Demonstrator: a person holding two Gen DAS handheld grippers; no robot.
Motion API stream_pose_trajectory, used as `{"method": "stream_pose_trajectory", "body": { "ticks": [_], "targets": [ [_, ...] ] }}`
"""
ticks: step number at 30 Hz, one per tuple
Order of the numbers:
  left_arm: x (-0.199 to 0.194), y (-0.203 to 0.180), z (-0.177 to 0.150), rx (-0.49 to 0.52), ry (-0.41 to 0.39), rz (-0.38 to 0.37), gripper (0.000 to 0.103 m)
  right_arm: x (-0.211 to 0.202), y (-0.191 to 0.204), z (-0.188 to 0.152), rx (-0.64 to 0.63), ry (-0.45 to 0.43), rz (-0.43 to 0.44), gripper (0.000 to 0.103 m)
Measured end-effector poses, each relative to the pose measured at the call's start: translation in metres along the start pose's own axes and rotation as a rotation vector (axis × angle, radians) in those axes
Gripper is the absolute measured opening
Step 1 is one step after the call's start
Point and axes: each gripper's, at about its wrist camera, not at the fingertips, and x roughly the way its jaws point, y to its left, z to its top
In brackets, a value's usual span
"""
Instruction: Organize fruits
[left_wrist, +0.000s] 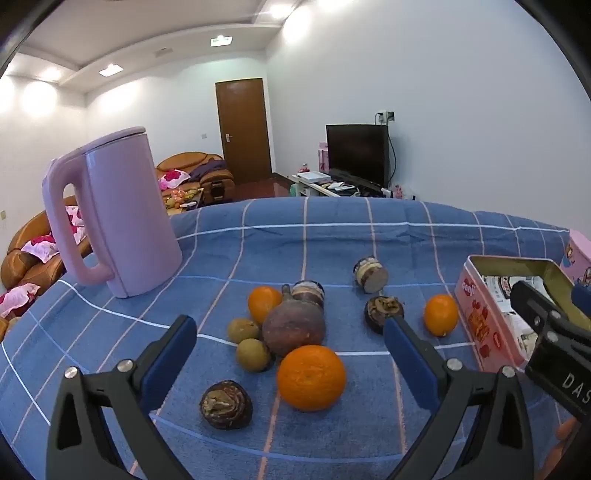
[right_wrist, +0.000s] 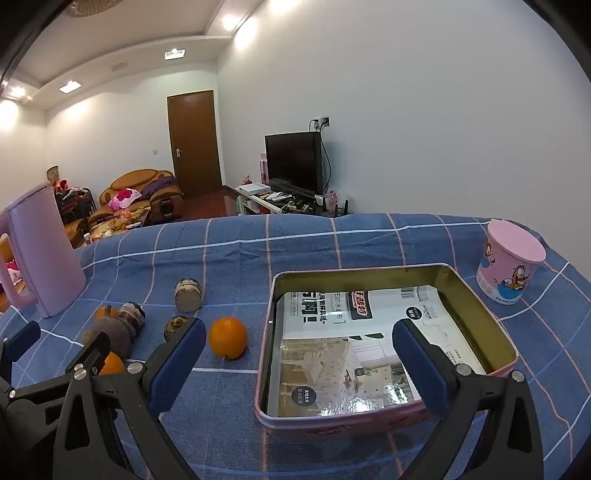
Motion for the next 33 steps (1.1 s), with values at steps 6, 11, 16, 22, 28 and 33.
{"method": "stream_pose_trajectory", "body": {
  "ticks": [6,11,16,22,28,33],
  "targets": [
    [-0.011,-0.014,-0.003,0.048,-0.033,0.004,0.103,0.0,0.0,0.0,-0.001,0.003,0.001,0.102],
    [0.002,-0.009,0.0,0.044,0.001,-0.004,0.103,0.001,-0.001,0.0,0.0,0.006,-0.001,0.102],
    [0.003,-0.007,0.001,0.037,0.014,-0.008,0.103,0.001,-0.002,-0.001,0.001,0.004,-0.001,0.102],
    [0.002,-0.01,-0.001,0.046,0.009,-0.011,0.103,0.004,0.001,-0.001,0.0,0.007,0.0,0.102],
    [0.002,-0.01,0.0,0.046,0.009,-0.013,0.103,0.002,-0.001,-0.004,0.0,0.009,0.002,0.102],
    [0.002,-0.01,0.0,0.044,0.011,-0.012,0.103,0.004,-0.001,-0.003,0.004,0.013,0.008,0.102]
  ]
}}
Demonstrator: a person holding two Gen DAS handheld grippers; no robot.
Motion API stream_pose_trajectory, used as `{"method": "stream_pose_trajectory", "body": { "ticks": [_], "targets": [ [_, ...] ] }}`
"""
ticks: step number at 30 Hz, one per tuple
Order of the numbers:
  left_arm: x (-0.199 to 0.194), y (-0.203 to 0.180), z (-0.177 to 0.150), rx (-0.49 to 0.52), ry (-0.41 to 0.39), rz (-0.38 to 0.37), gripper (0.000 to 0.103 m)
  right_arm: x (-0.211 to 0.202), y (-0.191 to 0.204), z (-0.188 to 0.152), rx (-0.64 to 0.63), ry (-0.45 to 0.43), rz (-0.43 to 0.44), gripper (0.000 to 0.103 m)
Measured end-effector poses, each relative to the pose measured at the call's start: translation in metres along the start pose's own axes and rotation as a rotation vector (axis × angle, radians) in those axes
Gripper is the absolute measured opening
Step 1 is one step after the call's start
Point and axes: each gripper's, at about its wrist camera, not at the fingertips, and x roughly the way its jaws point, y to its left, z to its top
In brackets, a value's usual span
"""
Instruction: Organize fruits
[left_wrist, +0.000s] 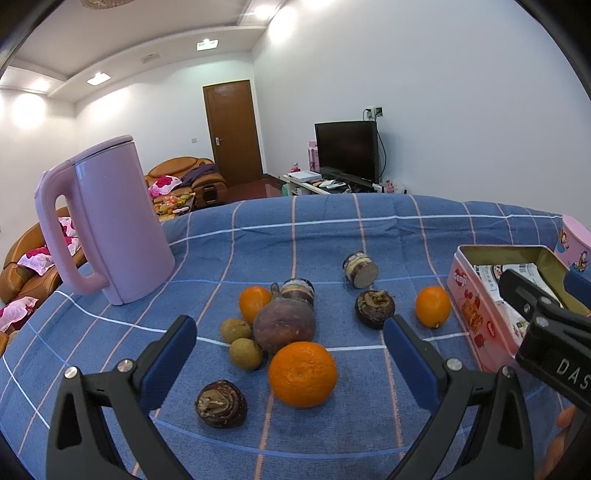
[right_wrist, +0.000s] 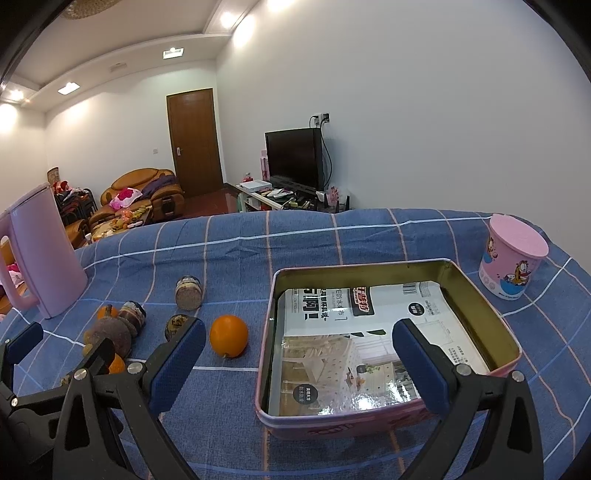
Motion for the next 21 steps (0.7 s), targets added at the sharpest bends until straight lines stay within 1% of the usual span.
{"method": "stream_pose_trajectory", "body": {
  "ticks": [21],
  "targets": [
    [0.0,-0.0005,-0.0003,0.0,0.0,-0.004,0.103,-0.0001,-0.0017,-0.0001,0.003,0.003,0.004,0.102]
  ]
}}
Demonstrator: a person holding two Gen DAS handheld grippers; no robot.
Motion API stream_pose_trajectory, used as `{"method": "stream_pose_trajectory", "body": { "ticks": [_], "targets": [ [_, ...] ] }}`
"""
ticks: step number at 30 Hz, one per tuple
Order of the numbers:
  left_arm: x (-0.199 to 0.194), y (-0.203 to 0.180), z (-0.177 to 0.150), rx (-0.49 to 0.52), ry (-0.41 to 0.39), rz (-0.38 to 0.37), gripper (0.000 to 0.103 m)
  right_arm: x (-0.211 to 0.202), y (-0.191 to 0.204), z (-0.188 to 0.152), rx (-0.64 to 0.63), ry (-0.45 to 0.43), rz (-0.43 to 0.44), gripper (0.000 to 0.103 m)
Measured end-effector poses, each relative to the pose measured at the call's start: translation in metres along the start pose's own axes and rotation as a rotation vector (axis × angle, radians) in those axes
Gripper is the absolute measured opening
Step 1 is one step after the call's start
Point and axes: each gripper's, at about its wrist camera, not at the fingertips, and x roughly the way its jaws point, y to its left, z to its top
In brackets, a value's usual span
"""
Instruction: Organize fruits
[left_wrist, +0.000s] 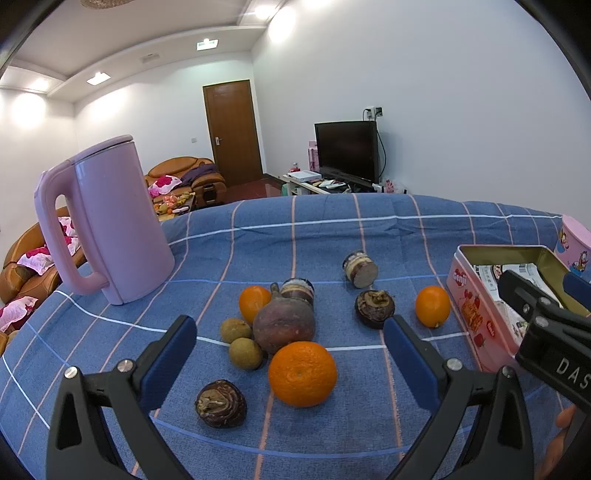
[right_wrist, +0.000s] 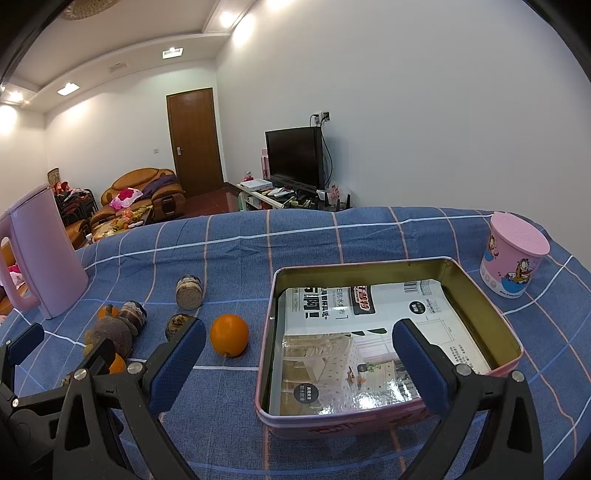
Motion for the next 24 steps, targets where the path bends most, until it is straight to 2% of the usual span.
{"method": "stream_pose_trajectory", "body": {
  "ticks": [24],
  "targets": [
    [-0.0003,0.0004,-0.0004,-0.002,0.001,-0.002,0.103,-0.0014,0.0026,-0.0034,0.001,0.004,0.004,0.102]
  ]
}}
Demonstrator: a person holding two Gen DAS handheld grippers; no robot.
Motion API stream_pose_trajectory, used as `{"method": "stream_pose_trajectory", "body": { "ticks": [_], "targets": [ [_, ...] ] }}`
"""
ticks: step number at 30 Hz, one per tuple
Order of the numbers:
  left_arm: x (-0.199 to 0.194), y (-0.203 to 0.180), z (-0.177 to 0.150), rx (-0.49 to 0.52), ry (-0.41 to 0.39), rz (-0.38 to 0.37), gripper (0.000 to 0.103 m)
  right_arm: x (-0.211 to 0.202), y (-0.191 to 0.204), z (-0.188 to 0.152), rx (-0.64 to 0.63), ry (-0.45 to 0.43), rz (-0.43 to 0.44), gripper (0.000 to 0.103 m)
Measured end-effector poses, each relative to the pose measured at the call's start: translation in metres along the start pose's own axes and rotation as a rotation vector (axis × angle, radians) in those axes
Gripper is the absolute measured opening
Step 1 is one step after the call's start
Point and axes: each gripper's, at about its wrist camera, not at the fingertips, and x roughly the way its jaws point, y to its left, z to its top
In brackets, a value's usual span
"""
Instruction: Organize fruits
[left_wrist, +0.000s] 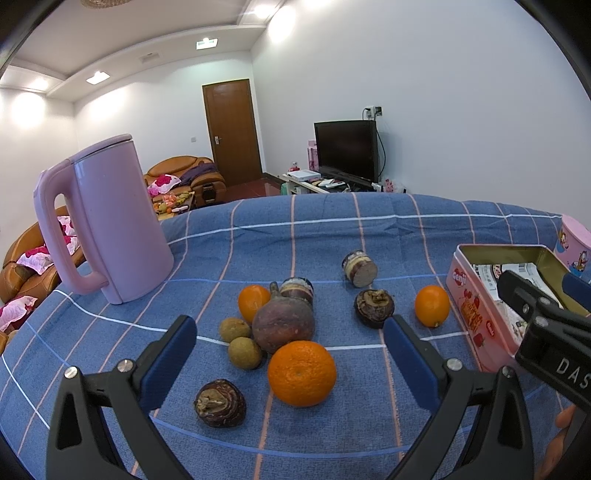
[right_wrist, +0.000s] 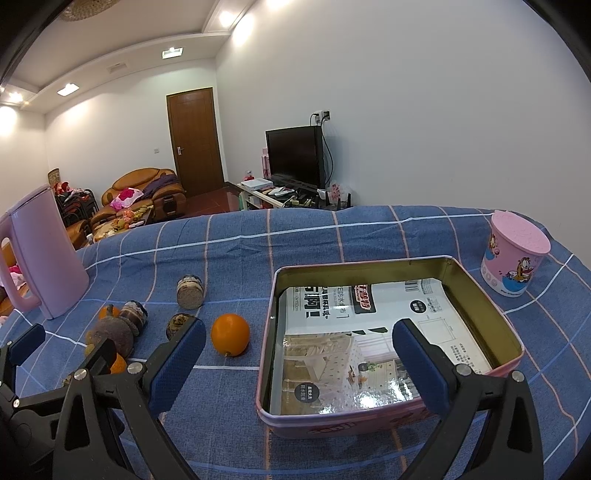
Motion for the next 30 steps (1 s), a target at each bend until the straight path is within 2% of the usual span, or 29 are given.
{"method": "stream_pose_trajectory", "body": {
  "ticks": [13,21,24,28,29,30],
  "targets": [
    [0.001,0.0,0.0,-0.005,0.006,-0.004,0.103,0.003,-0.004,0.004,0.008,0.007,0.012,0.102],
    [0.004,0.01,-0.004,-0.044,0.047,-0.057,0.103,-0.001,0.002,0.004,-0.015,-0.009,0.054,0.102],
    [-0.008,0.023,-0.006,-0.04,0.013,0.03,0.103,-0.004,0.006,0.004,-0.027,-0.016,0.077,0.102],
    [-0.029,0.052,-0.013,-0.102,0.004,0.07,0.103,-0.008,0.014,0.002,-0.042,-0.014,0.145,0.1],
    [-0.033,0.059,-0.016,-0.109,0.006,0.077,0.103,-0.008,0.018,0.002,-0.053,-0.01,0.166,0.098],
    [-0.037,0.066,-0.02,-0.115,0.013,0.093,0.103,-0.009,0.023,0.0,-0.07,-0.004,0.187,0.084]
  ]
}}
